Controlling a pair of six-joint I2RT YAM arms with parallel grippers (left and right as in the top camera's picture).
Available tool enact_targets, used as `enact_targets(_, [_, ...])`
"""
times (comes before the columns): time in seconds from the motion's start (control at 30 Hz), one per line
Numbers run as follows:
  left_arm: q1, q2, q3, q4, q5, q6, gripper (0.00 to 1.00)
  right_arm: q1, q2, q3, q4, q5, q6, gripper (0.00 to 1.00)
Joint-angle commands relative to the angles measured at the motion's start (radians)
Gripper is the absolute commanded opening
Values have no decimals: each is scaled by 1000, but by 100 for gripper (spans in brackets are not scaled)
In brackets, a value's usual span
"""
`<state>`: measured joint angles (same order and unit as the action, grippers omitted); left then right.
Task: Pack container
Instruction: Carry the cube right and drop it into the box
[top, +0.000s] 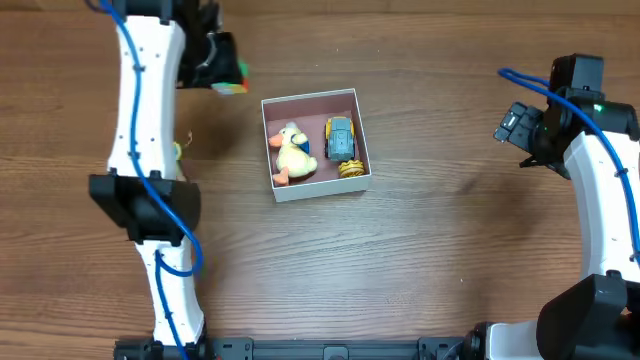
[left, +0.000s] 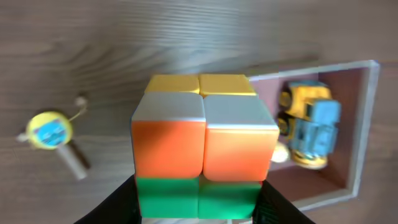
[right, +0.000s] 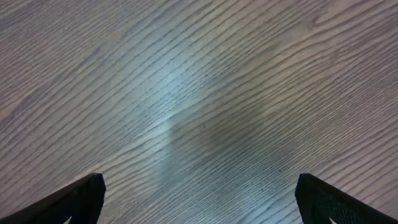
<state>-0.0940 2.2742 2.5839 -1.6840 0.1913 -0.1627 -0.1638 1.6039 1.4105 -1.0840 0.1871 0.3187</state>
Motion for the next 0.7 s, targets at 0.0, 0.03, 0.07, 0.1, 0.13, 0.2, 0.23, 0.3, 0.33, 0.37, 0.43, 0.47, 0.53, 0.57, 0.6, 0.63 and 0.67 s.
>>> enact_targets(0.0, [-144,-24,23,-5,43,52,39,-3,-5,2,6,2,8,100])
enact_targets(0.03, [-182,-24,23,-4,36,52,40,-3,-5,2,6,2,8,100])
enact_targets(0.07, [-217,-24,23,0,29,53,40,-3,-5,2,6,2,8,100])
enact_targets(0.1, [-242,-24,23,2,25,54,41,-3,-5,2,6,2,8,100])
enact_targets(0.13, [-260,-23,23,2,22,54,41,-3,-5,2,6,2,8,100])
enact_targets(0.2, [-301,-23,23,3,4,55,47,-3,-5,2,6,2,8,100])
enact_targets(0.23, [-311,-23,23,5,-4,55,49,-3,-5,2,6,2,8,100])
enact_targets(0.3, [-314,-23,23,9,-51,51,52,-3,-5,2,6,2,8,100])
enact_targets(0.33, [-311,-23,23,11,-68,51,53,-3,-5,2,6,2,8,100])
enact_targets(0.37, [-309,-23,23,14,-79,51,55,-3,-5,2,6,2,8,100])
enact_targets(0.43, [-297,-23,23,22,-98,51,56,-3,-5,2,6,2,8,100])
enact_targets(0.47, [-291,-23,21,23,-98,52,59,-3,-5,2,6,2,8,100])
enact_targets(0.53, [-286,-21,21,23,-98,55,75,-3,-5,2,6,2,8,100])
enact_targets(0.57, [-286,-21,21,23,-97,55,79,-3,-5,2,6,2,8,100])
enact_targets(0.6, [-286,-21,21,24,-97,55,90,-3,-5,2,6,2,8,100])
enact_targets(0.63, [-286,-21,21,29,-98,55,100,-3,-5,2,6,2,8,100])
enact_targets(0.67, [-285,-21,21,34,-98,55,100,-3,-5,2,6,2,8,100])
